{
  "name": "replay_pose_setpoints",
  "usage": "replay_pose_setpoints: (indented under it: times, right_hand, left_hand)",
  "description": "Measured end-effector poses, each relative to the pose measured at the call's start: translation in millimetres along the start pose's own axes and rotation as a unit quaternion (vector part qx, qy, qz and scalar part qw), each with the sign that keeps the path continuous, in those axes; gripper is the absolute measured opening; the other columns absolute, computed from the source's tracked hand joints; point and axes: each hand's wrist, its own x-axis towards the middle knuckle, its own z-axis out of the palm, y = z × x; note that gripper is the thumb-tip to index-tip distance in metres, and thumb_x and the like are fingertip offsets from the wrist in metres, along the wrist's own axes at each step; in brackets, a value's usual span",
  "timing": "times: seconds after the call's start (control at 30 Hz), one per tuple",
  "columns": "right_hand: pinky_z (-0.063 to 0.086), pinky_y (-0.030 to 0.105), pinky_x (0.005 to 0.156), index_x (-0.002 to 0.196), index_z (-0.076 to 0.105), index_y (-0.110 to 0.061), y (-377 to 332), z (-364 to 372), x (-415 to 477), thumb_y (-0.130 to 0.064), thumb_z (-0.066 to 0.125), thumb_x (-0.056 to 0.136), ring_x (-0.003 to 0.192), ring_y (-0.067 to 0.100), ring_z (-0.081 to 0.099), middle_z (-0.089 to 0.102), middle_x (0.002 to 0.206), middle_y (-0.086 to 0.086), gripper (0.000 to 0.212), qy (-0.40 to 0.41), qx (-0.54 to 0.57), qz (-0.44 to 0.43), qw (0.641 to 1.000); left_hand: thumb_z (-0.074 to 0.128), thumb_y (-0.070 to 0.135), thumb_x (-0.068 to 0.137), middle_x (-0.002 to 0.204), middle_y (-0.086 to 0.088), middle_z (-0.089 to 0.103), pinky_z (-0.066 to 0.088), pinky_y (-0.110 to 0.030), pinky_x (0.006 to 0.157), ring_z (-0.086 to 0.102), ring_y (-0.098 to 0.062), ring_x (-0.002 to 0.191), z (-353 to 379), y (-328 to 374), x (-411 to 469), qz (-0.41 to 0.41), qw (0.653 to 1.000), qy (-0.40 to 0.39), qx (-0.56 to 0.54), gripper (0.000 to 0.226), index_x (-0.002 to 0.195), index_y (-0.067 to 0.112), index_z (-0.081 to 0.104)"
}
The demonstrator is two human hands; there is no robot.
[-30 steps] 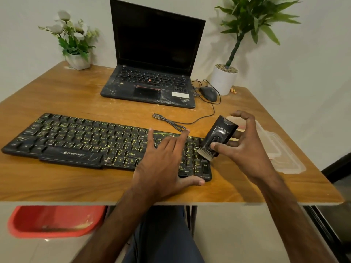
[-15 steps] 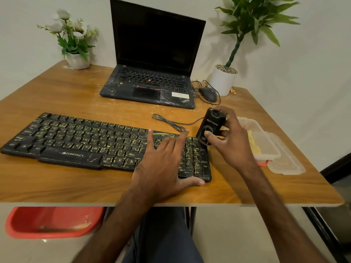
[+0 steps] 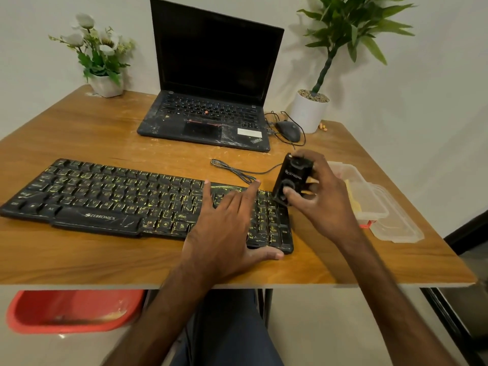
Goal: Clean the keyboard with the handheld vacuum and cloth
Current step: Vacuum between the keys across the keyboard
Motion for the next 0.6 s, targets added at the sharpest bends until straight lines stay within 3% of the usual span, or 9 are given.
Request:
replay_pose_setpoints:
  times: [0.2, 0.43, 0.6]
  right_hand:
    - [0.060, 0.025, 0.074, 0.132, 0.049, -0.031, -2, -8, -32, -0.007, 0.075, 0.085, 0.100, 0.005, 0.068, 0.062, 0.114, -0.024, 0.059, -0.021, 0.072, 0.029, 0.997]
    - [0.060, 0.047, 0.085, 0.134, 0.049, -0.038, 3, -5, -16, -0.014, 0.073, 0.089, 0.114, 0.017, 0.064, 0.063, 0.123, -0.012, 0.056, 0.000, 0.120, 0.070, 0.990]
    - [0.062, 0.045, 0.074, 0.132, 0.049, -0.032, 1, -5, -13, -0.004, 0.075, 0.084, 0.097, 0.013, 0.071, 0.061, 0.117, -0.008, 0.061, 0.003, 0.100, 0.071, 0.992]
  left_hand:
    - [0.016, 0.103, 0.068, 0.158, -0.007, 0.038, 0.002, -0.067, 0.119, 0.032, -0.021, 0.147, 3, -1, 1, 0.003, 1.000, 0.006, 0.012, 0.130, 0.157, 0.015, -0.018]
    - [0.019, 0.102, 0.068, 0.161, -0.006, 0.033, -0.001, -0.066, 0.119, 0.027, -0.021, 0.150, 0, 0, 1, 0.000, 1.000, -0.003, -0.001, 0.129, 0.155, 0.016, -0.021]
    - [0.019, 0.102, 0.068, 0.162, -0.006, 0.032, -0.001, -0.066, 0.119, 0.026, -0.021, 0.150, 1, -1, 2, 0.000, 1.000, -0.008, -0.002, 0.128, 0.155, 0.016, -0.020]
